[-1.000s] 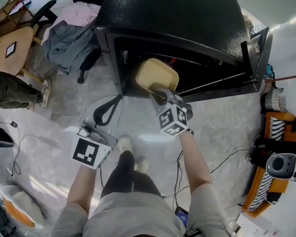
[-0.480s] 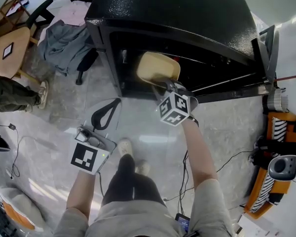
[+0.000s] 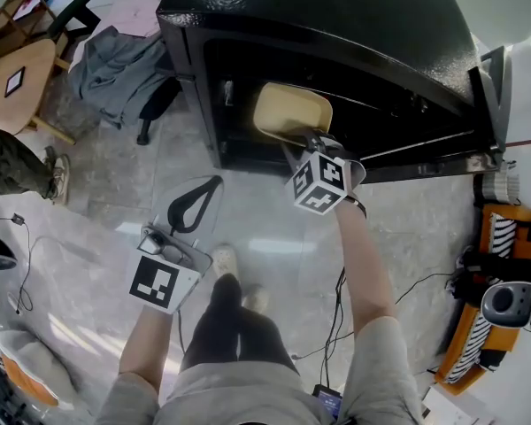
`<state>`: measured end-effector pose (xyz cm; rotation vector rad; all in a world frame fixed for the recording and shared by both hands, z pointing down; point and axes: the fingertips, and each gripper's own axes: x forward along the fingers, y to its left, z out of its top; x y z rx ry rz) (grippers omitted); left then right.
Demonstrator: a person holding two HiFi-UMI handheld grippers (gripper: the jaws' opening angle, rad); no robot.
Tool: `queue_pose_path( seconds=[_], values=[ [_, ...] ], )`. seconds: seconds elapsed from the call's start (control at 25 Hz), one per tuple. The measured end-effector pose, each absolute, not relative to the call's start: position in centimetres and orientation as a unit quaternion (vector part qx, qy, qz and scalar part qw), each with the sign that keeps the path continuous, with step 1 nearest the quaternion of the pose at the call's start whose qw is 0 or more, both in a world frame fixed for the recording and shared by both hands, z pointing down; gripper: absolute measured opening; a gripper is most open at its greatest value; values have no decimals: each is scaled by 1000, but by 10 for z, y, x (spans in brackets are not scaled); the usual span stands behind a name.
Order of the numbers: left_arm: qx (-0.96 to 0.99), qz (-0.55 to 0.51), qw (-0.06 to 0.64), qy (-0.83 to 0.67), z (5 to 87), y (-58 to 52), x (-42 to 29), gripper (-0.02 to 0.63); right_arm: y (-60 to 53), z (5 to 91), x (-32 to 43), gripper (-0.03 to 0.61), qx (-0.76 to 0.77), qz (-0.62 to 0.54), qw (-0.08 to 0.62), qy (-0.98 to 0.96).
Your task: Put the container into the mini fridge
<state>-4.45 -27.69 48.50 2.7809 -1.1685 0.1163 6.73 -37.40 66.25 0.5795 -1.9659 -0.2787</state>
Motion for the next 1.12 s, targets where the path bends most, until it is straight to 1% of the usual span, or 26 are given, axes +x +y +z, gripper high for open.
queue_pose_path(
  seconds=[0.28,0.64,0.84,1.12],
  values=[
    [918,44,67,-389,492,-280,-51,2,-385,669,69,12,232,-131,530,-805],
    [917,47,72,-390,499,-284,-54,2,-396,669,73,48,228,-153,543,-794],
    [917,44,75,-388,498,-284,-52,2,-402,659,75,77,240,-165,540,-790],
    [918,42,77,-386,498,-284,-49,2,-399,650,79,87,246,-173,531,-792]
  ],
)
